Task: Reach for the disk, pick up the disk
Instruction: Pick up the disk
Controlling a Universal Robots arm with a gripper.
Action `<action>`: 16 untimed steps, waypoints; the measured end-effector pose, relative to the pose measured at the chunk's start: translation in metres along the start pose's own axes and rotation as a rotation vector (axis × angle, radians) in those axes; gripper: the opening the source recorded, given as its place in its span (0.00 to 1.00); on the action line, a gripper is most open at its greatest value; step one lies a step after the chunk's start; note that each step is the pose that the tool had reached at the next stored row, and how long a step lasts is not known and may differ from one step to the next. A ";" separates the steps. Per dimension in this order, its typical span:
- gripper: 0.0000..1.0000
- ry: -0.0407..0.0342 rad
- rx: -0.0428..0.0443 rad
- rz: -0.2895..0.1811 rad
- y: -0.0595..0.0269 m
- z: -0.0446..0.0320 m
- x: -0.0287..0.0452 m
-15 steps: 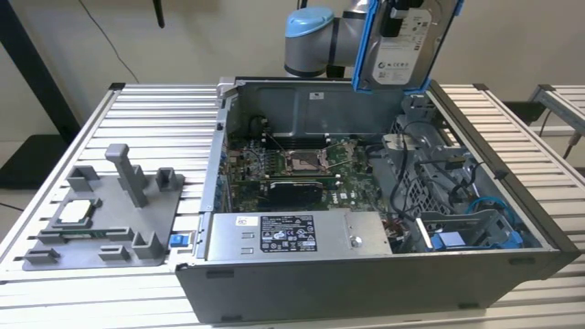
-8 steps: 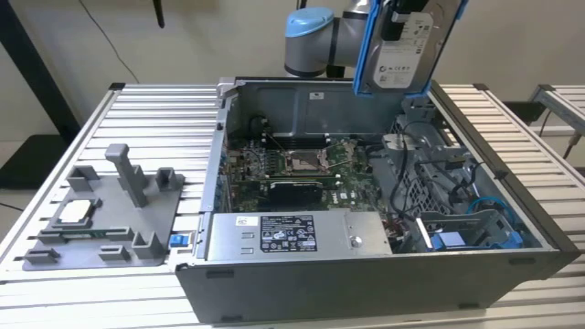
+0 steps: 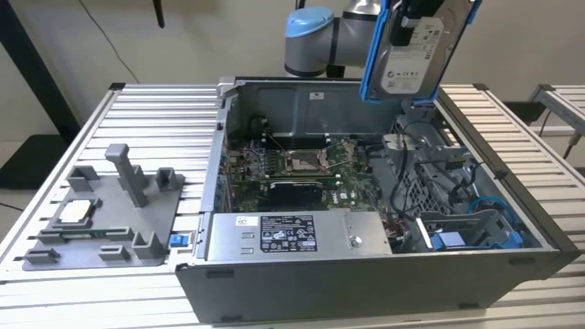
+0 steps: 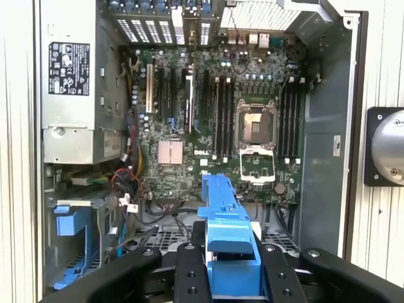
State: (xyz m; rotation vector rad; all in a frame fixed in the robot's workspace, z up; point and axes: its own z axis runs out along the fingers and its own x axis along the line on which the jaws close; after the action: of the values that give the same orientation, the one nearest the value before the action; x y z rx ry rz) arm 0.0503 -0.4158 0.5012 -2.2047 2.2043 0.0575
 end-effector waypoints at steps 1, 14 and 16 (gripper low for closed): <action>0.00 0.0000 0.0000 0.000 -0.0015 -0.0001 0.0020; 0.00 0.0013 -0.0009 0.000 -0.0198 -0.0014 0.0289; 0.00 0.0013 -0.0010 0.000 -0.0217 -0.0016 0.0335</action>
State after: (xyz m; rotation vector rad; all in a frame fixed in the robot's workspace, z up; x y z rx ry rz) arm 0.0720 -0.4493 0.5012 -2.2058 2.2055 0.0573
